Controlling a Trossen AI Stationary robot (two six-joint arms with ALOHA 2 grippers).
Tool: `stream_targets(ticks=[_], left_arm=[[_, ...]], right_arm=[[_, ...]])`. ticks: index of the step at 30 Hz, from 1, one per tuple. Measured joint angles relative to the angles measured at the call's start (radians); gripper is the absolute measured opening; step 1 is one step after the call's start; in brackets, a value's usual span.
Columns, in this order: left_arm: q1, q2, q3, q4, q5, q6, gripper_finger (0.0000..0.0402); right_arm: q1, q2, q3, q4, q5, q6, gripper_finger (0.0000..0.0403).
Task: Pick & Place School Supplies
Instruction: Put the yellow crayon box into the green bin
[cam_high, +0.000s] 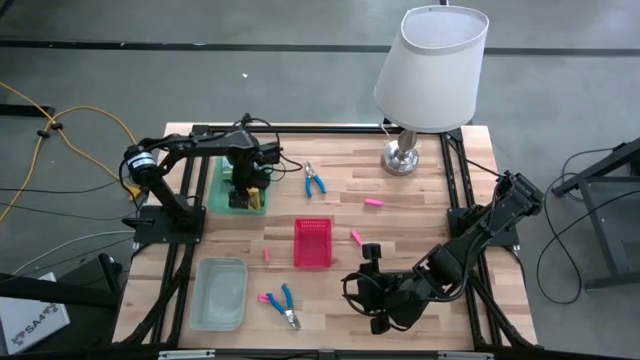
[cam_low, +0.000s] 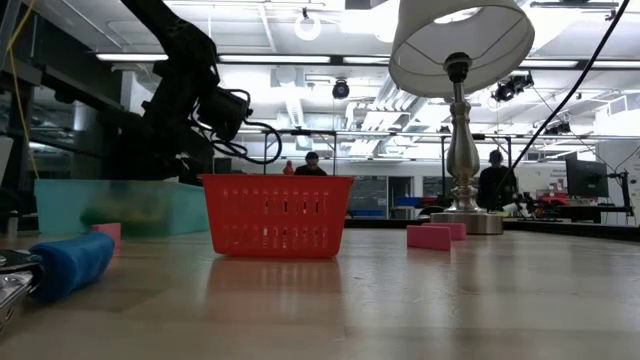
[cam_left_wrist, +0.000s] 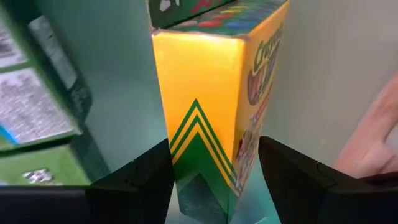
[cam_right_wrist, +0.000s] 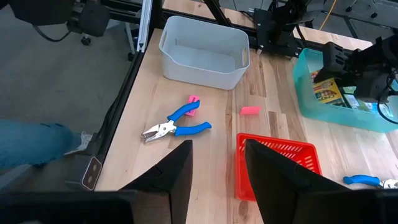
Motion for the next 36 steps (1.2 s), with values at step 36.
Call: stream_targets(ticks=[36], left_arm=[[-0.057,-0.001,0.000,0.042,-0.128,-0.088,0.0219]], right_arm=[[0.000,0.000,0.000,0.000,-0.028,0.007,0.0138]])
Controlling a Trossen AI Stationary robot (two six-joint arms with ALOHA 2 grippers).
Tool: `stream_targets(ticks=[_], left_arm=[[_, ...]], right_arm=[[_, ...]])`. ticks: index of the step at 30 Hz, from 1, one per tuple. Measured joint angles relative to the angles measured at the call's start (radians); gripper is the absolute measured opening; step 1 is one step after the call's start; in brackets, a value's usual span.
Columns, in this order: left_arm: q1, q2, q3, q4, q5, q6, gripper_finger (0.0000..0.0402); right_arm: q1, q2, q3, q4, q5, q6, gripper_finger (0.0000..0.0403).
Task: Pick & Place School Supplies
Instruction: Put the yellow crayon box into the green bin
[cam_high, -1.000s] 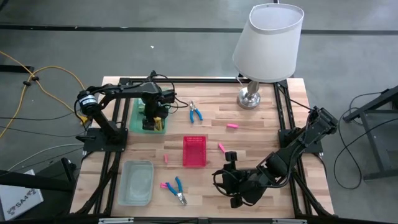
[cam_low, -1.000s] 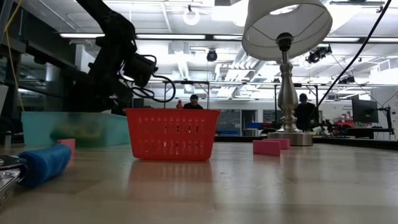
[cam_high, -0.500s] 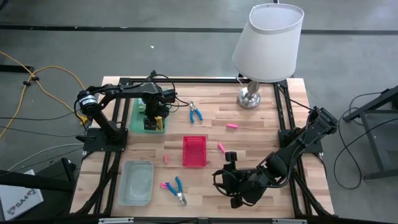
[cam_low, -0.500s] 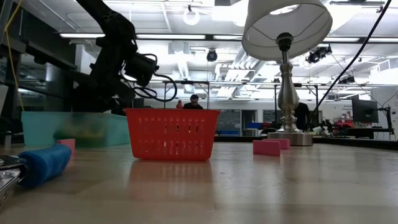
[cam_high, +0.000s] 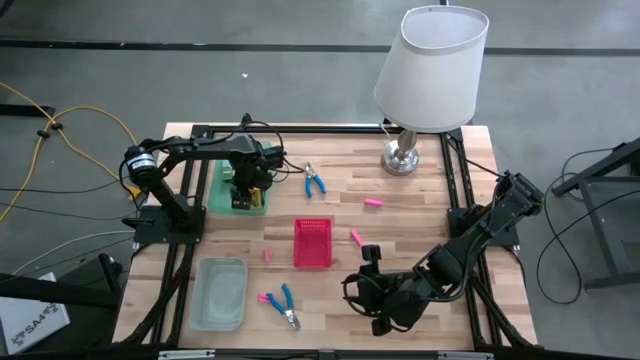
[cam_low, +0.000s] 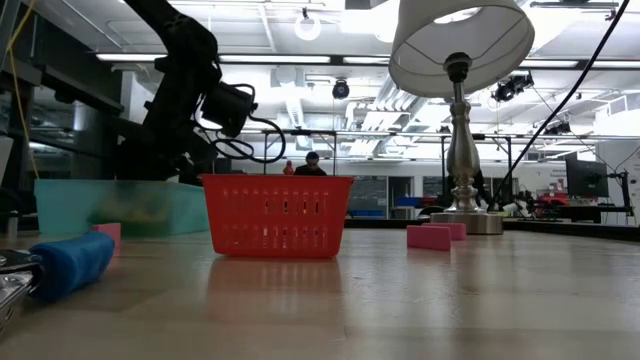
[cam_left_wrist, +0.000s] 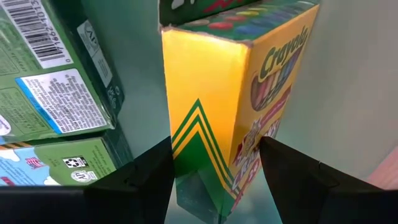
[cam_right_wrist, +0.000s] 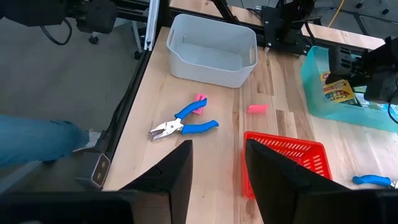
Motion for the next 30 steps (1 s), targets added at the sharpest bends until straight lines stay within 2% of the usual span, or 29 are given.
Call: stream_targets(ticks=[10,17,30], left_arm=[[0.000,0.000,0.000,-0.005,0.003,-0.066,0.0219],[0.000,0.000,0.000,0.007,0.049,-0.089,0.0220],[-0.015,0.002,0.000,0.038,0.057,-0.114,0.0252]], right_arm=[[0.000,0.000,0.000,0.000,0.000,0.000,0.0138],[0.000,0.000,0.000,0.000,0.001,0.000,0.0138],[0.000,0.000,0.000,0.000,-0.002,0.004,0.0138]])
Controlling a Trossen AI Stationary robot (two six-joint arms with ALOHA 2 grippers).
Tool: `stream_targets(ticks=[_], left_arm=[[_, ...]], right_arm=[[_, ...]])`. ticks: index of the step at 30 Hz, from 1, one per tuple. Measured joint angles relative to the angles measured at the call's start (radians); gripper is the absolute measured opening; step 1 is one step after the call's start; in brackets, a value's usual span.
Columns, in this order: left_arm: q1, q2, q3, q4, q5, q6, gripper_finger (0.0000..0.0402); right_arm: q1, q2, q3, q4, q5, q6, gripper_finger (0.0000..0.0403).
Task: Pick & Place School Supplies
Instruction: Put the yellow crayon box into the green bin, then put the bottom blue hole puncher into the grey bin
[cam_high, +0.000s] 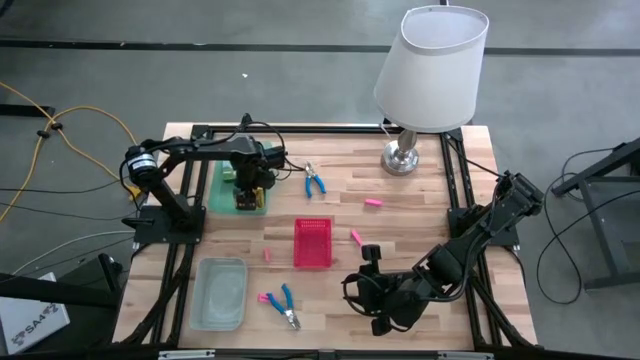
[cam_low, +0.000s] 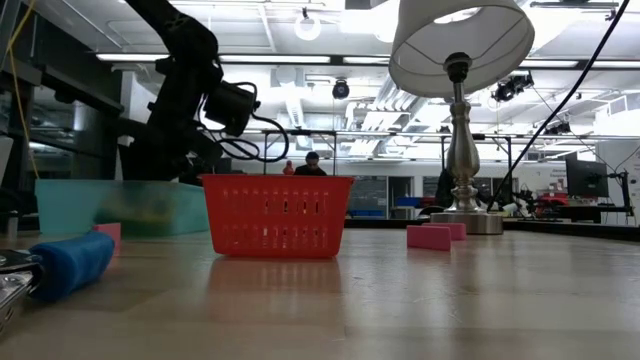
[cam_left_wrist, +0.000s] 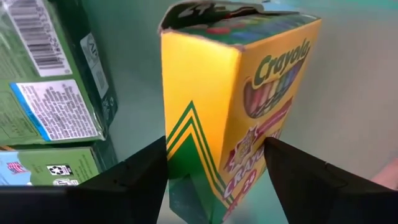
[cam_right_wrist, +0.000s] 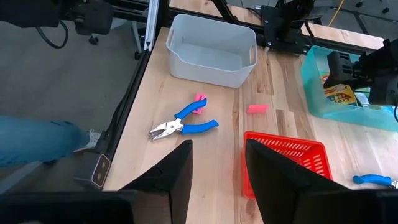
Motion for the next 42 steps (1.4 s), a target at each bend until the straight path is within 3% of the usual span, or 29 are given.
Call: stream_targets(ticks=[7,22,27,33,42], left_arm=[[-0.053,0.000,0.000,-0.006,-0.088,0.014,0.0255],[-0.054,0.000,0.000,-0.022,-0.099,-0.029,0.0255],[-0.045,0.000,0.000,-0.025,-0.042,-0.021,0.0254],[0.020,-0.003,0.003,-0.027,0.139,0.017,0.0238],[0.131,-0.003,0.004,-0.028,0.146,0.041,0.0210]], right_arm=[[0.000,0.000,0.000,0.000,0.000,0.000,0.0138],[0.000,0.000,0.000,0.003,-0.023,0.000,0.0138],[0.000,0.000,0.000,0.004,-0.024,0.012,0.0138],[0.000,0.000,0.000,0.004,-0.027,0.014,0.0138],[0.000,0.000,0.000,0.004,-0.027,0.014,0.0138]])
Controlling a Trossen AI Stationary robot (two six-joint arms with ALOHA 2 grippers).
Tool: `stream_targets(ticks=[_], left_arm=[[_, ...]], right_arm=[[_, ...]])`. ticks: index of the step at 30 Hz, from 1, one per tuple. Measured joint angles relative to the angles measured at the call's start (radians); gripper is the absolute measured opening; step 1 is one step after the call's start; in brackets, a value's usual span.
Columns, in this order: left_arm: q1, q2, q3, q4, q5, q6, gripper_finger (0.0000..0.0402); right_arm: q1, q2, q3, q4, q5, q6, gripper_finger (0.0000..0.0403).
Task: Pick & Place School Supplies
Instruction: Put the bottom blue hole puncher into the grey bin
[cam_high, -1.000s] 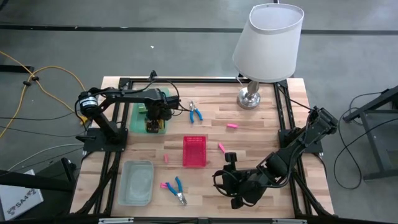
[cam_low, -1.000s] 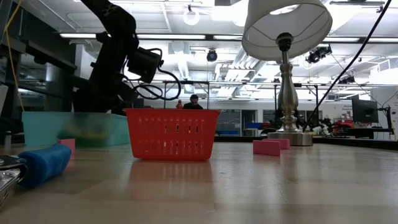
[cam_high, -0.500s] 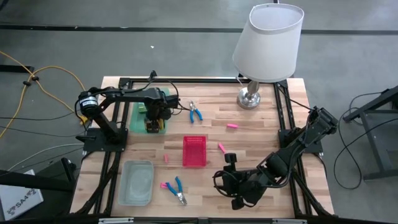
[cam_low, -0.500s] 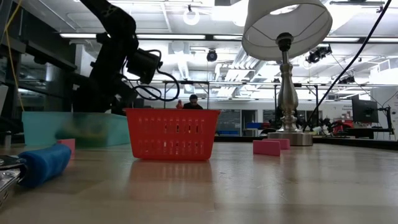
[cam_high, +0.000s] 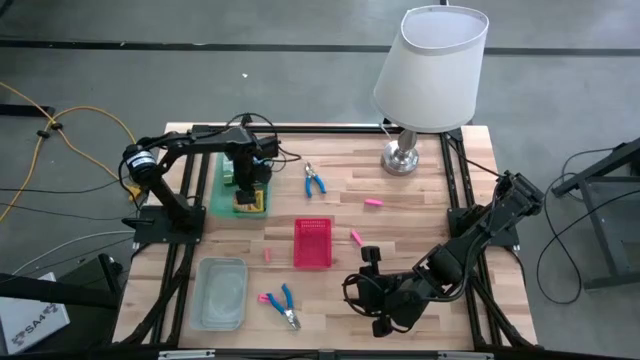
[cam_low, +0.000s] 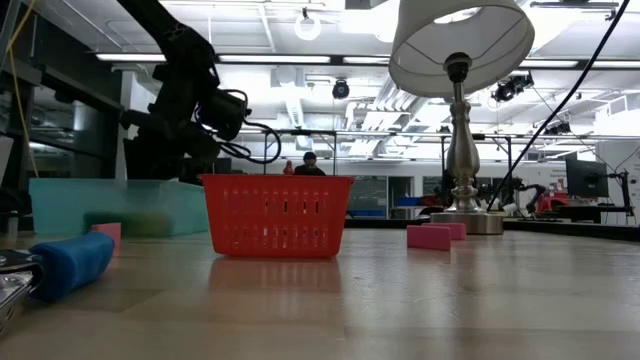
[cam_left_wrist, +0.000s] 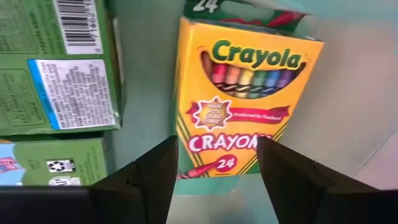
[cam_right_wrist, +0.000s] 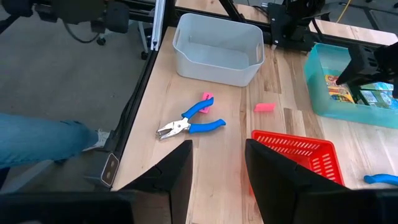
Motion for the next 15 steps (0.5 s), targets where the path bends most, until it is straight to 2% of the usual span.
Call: stream_targets(ticks=[15], left_arm=[[0.012,-0.001,0.000,-0.001,-0.022,-0.033,0.0208]], right_arm=[[0.000,0.000,0.000,0.000,0.000,0.000,0.0138]])
